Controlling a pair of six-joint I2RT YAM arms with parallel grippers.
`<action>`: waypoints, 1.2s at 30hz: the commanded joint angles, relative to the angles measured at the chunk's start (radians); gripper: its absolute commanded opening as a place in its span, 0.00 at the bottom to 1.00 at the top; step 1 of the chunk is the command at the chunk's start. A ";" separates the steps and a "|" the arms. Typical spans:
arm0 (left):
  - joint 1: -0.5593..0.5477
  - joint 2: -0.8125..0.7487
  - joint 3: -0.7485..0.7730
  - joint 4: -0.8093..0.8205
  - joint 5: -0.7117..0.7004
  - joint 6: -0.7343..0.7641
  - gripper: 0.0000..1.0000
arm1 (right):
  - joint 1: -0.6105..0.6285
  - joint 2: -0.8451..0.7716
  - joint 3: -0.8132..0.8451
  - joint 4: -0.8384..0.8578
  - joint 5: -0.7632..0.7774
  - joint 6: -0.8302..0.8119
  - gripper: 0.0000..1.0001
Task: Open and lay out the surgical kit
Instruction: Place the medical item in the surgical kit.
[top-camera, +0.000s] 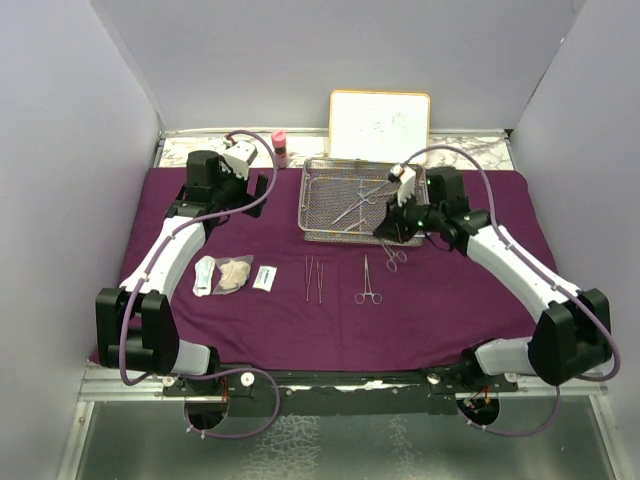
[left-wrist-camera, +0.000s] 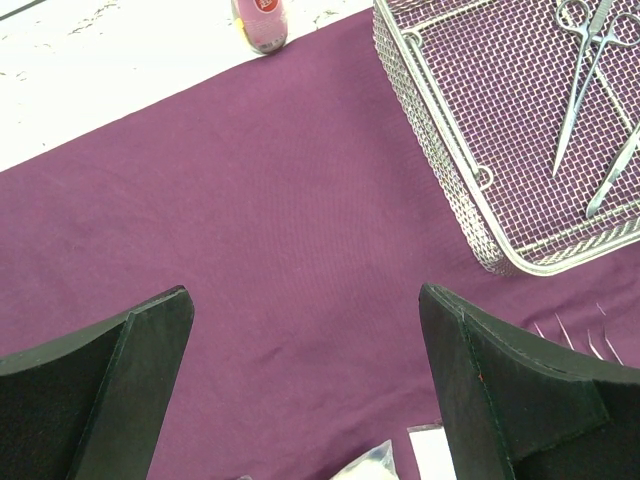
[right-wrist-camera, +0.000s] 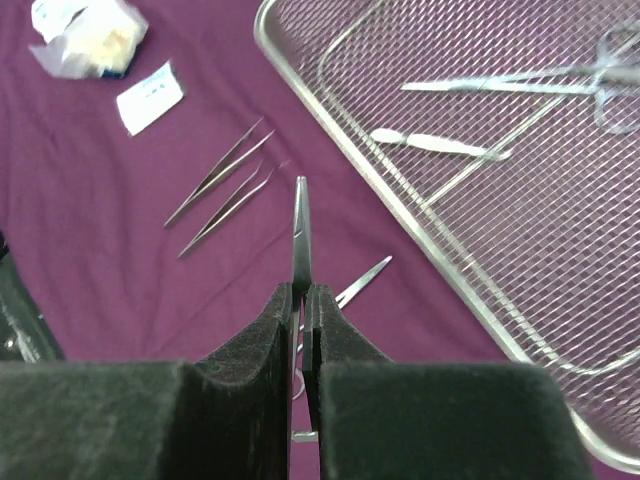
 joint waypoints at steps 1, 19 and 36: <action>0.005 -0.020 -0.018 0.030 -0.007 0.012 0.99 | 0.036 -0.084 -0.123 0.027 0.021 0.062 0.01; 0.004 0.028 -0.028 0.048 0.002 0.008 0.99 | 0.052 -0.082 -0.387 0.176 0.314 0.369 0.01; 0.004 0.031 -0.028 0.052 0.016 0.007 0.99 | 0.051 -0.040 -0.403 0.182 0.427 0.466 0.01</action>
